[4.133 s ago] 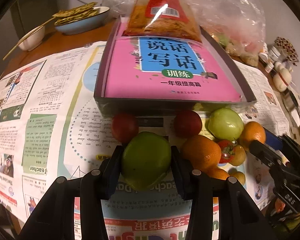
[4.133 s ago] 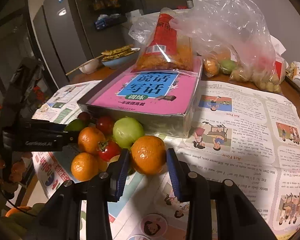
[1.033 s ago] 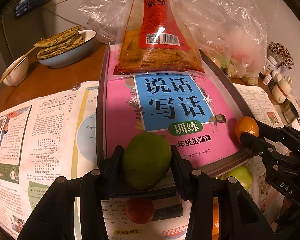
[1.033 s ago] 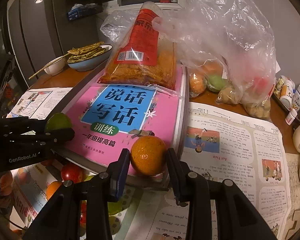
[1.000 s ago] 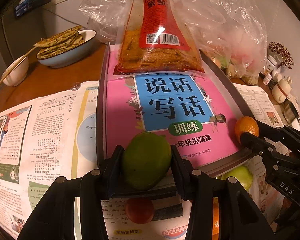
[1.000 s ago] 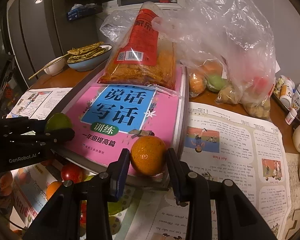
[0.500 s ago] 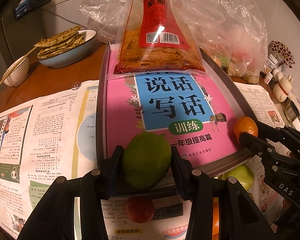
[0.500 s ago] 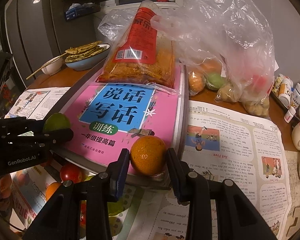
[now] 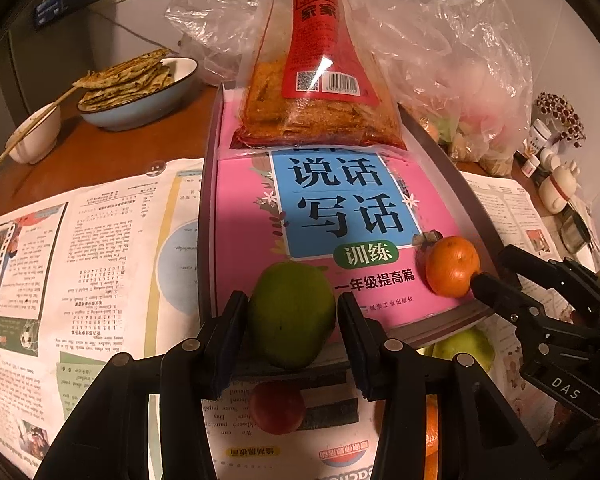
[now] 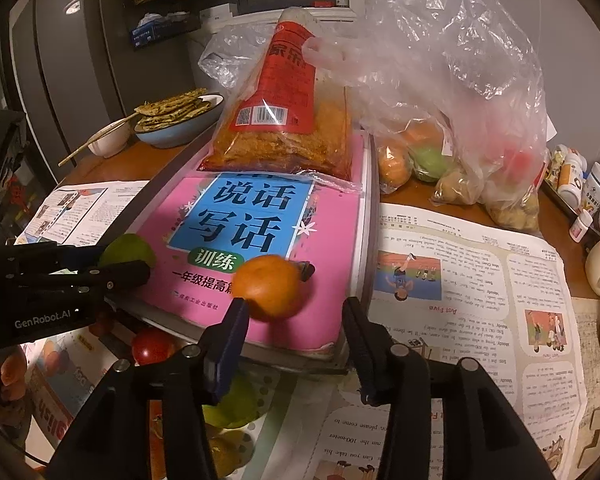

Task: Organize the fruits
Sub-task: 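Open the right tool to set the orange on the pink box while the left tool releases the guava there, then withdraw both tools from the pink box toward the remaining fruit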

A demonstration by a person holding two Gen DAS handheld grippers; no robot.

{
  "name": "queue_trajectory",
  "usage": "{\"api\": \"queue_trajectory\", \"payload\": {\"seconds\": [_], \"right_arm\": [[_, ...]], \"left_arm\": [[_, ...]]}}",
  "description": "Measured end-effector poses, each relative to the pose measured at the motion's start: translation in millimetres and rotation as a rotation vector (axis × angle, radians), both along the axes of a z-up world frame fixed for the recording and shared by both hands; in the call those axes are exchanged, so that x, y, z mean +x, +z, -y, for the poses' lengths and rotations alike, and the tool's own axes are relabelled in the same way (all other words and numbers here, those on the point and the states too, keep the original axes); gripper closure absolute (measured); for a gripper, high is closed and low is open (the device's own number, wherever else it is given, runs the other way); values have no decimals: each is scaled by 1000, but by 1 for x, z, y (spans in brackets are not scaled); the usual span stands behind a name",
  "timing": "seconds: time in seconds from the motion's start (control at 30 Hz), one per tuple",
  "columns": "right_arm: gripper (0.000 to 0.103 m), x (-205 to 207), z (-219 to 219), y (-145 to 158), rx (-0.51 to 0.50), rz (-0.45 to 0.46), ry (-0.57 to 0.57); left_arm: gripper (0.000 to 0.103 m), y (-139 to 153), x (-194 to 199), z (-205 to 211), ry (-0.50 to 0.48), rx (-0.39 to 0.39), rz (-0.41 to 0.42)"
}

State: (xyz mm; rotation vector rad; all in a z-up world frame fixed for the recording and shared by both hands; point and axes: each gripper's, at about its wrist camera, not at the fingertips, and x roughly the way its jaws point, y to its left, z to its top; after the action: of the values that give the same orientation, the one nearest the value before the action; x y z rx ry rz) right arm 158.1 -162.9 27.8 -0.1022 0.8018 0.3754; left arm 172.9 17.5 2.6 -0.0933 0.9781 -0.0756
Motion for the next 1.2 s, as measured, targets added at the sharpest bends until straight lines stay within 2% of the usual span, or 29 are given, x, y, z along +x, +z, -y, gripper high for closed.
{"api": "queue_trajectory", "payload": {"seconds": [0.17, 0.5, 0.6, 0.73, 1.2], "right_arm": [[49, -4, 2, 4, 7, 12, -5], [45, -14, 10, 15, 29, 44, -25], [39, -18, 12, 18, 35, 55, -26], [39, -23, 13, 22, 42, 68, -25], [35, -38, 23, 32, 57, 99, -38]], "left_arm": [[47, 5, -5, 0, 3, 13, 15], [41, 18, -17, 0, 0, 13, 51], [40, 21, -21, 1, 0, 16, 59], [35, 26, -26, 2, 7, 17, 72], [29, 39, -41, 2, 9, 5, 95]]}}
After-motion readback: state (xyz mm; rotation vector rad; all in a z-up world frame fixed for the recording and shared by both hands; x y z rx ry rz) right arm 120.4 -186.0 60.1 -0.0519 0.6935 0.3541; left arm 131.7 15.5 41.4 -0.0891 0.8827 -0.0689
